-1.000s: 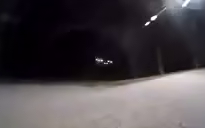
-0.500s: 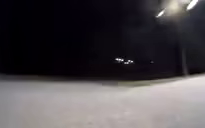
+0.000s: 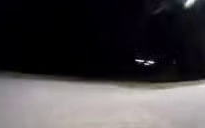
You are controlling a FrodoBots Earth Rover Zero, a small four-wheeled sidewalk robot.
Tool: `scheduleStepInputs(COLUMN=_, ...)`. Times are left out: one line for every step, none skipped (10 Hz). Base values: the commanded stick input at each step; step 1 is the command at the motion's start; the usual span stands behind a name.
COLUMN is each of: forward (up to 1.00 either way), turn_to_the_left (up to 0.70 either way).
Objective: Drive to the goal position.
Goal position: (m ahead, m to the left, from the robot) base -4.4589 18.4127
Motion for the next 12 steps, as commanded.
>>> scheduleStepInputs(forward=0.0, turn_to_the_left=0.45)
scheduleStepInputs(forward=0.0, turn_to_the_left=0.45)
scheduleStepInputs(forward=0.0, turn_to_the_left=0.45)
scheduleStepInputs(forward=0.0, turn_to_the_left=0.45)
scheduleStepInputs(forward=0.0, turn_to_the_left=0.45)
scheduleStepInputs(forward=0.0, turn_to_the_left=0.45)
scheduleStepInputs(forward=0.0, turn_to_the_left=0.45)
scheduleStepInputs(forward=0.0, turn_to_the_left=0.45)
scheduleStepInputs(forward=0.0, turn_to_the_left=0.45)
scheduleStepInputs(forward=0.0, turn_to_the_left=0.45)
scheduleStepInputs(forward=0.0, turn_to_the_left=0.45)
scheduleStepInputs(forward=0.0, turn_to_the_left=0.45)
